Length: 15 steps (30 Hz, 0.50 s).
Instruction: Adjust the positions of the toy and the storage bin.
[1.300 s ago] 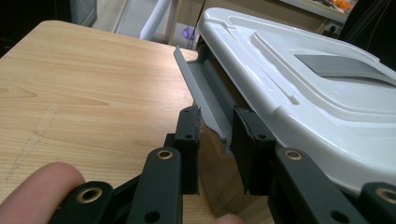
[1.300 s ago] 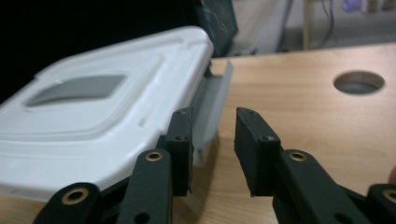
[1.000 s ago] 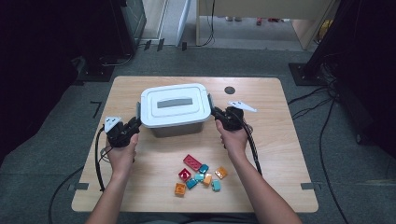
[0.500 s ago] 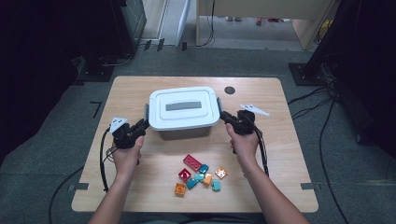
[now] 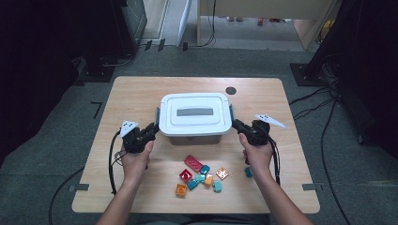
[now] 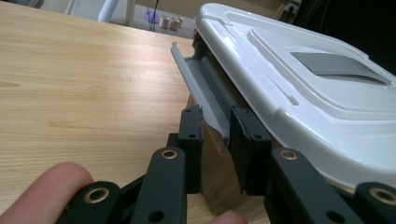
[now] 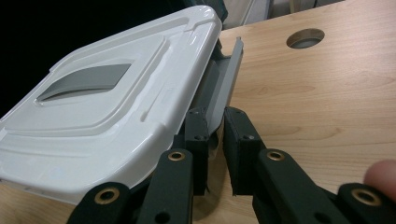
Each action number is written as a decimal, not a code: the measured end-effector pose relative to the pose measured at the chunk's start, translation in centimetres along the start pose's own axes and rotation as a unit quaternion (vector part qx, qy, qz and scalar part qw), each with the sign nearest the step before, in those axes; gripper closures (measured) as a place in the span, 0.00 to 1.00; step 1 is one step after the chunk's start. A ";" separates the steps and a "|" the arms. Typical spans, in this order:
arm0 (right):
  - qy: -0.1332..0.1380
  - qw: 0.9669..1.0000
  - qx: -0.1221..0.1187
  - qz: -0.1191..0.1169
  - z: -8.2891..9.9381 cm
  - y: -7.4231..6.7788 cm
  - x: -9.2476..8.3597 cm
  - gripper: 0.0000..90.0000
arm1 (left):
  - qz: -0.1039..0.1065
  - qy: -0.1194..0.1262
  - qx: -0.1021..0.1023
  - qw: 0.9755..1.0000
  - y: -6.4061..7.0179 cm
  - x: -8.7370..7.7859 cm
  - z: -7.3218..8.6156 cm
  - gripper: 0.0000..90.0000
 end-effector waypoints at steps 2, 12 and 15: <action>0.002 1.000 0.001 0.000 0.1 0.1 -0.2 0.91 | 0.001 -0.002 0.001 1.000 0.1 0.0 0.1 0.84; 0.006 1.000 0.002 -0.003 0.5 0.1 -1.4 0.91 | 0.009 -0.001 0.001 1.000 0.7 -0.5 0.6 0.84; 0.005 1.000 0.002 -0.002 0.6 0.1 -1.6 0.91 | 0.010 -0.001 -0.001 1.000 0.8 -0.6 0.7 0.84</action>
Point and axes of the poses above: each handheld gripper's, and its own axes: x roughly forward along the jaws, z roughly out of its underside, y roughly to its right, the point moved 10 cm from there along x, roughly forward along the jaws, and after that the axes turned 4 degrees about z, right-handed, at the moved point
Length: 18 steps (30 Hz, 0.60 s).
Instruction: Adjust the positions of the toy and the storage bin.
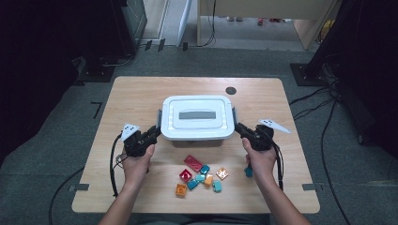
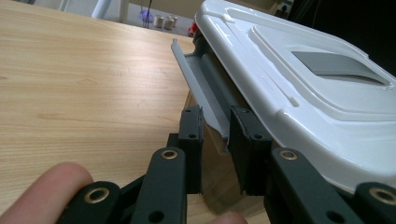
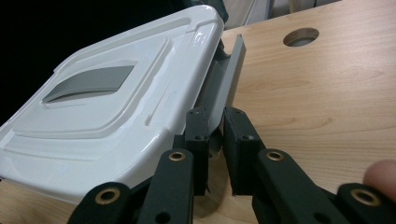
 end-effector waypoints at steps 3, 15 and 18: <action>-0.003 1.000 -0.001 0.002 0.0 -0.1 -0.1 0.91 | 0.000 0.000 -0.002 1.000 0.0 0.0 0.0 0.84; 0.034 0.999 -0.038 0.004 -0.7 1.8 -2.8 0.69 | -0.008 0.005 0.005 1.000 -1.2 -1.2 0.0 0.39; 0.022 0.999 -0.047 0.009 0.6 3.0 -4.1 0.69 | -0.010 0.010 0.015 1.000 -1.3 -2.1 0.0 0.31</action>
Point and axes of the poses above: each handheld gripper's, and its own axes: x roughly forward along the jaws, z roughly out of its underside, y roughly to its right, the point moved 10 cm from there along x, roughly forward along the jaws, and after that the axes turned 4 degrees about z, right-handed, at the moved point
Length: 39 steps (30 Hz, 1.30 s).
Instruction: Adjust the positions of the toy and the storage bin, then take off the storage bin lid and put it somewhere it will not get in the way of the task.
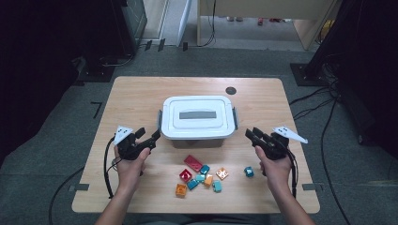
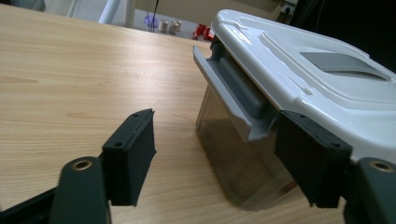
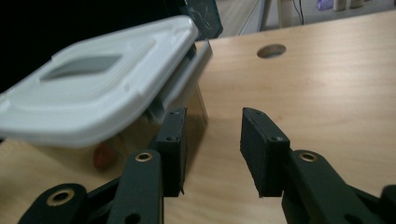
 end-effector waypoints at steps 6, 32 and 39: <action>-0.027 0.999 -0.019 0.011 3.6 1.5 -2.1 0.67 | -0.024 -0.016 0.015 0.999 -1.3 -1.5 1.1 0.20; -0.046 0.996 -0.071 -0.015 4.0 1.6 -1.6 0.29 | -0.107 -0.154 0.051 0.981 -8.2 -4.6 8.9 0.16; -0.014 0.993 -0.099 -0.054 -0.9 -0.5 -2.0 0.35 | -0.109 -0.160 0.061 0.979 -8.2 -4.6 9.0 0.16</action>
Point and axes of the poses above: each handheld gripper's, and its own axes: x roughly forward along the jaws, z roughly out of its underside, y roughly to its right, the point moved 10 cm from there along x, roughly forward along the jaws, and after that the axes turned 4 degrees about z, right-handed, at the moved point
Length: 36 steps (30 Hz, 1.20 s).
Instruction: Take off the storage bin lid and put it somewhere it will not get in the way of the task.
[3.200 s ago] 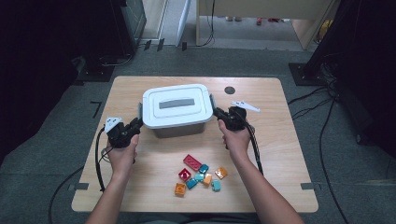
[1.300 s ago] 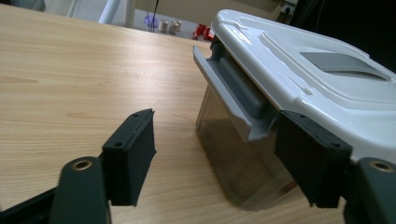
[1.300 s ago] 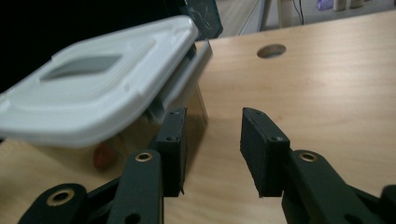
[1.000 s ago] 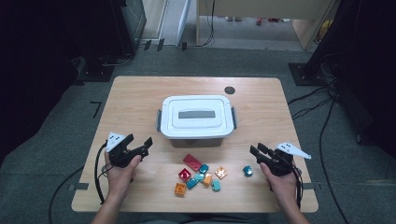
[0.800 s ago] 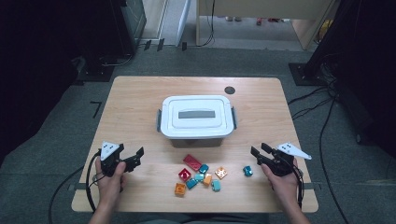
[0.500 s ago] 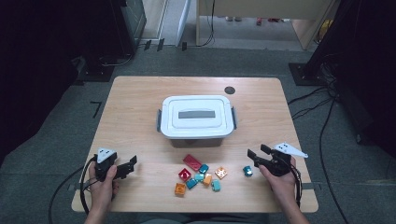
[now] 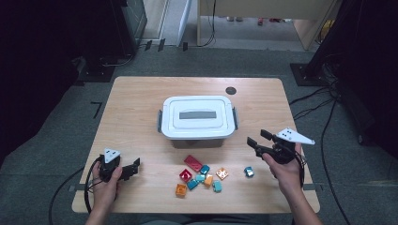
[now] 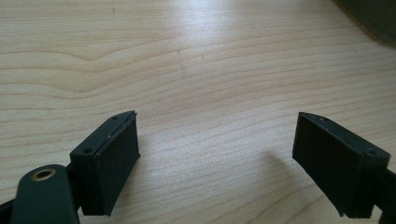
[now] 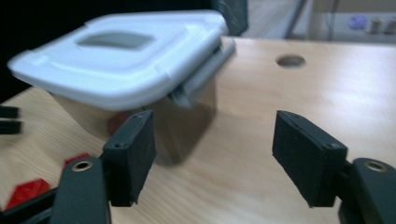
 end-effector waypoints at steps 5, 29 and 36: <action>0.007 0.999 -0.033 -0.023 -3.4 -1.0 1.2 0.42 | 0.002 -0.001 0.004 1.000 0.0 0.0 0.0 0.16; -0.038 0.951 -0.207 -0.226 -9.2 -8.6 10.6 0.63 | 0.003 -0.003 0.012 1.000 0.1 0.1 0.0 0.16; -0.090 0.926 -0.264 -0.253 -7.5 -10.1 12.9 0.62 | 0.006 -0.003 0.012 1.000 0.1 0.0 0.0 0.16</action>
Point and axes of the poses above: each handheld gripper's, and its own axes: x roughly forward along the jaws, z roughly out of its underside, y roughly to its right, the point moved 10 cm from there along x, roughly forward along the jaws, and after that the axes turned 4 degrees about z, right-handed, at the moved point
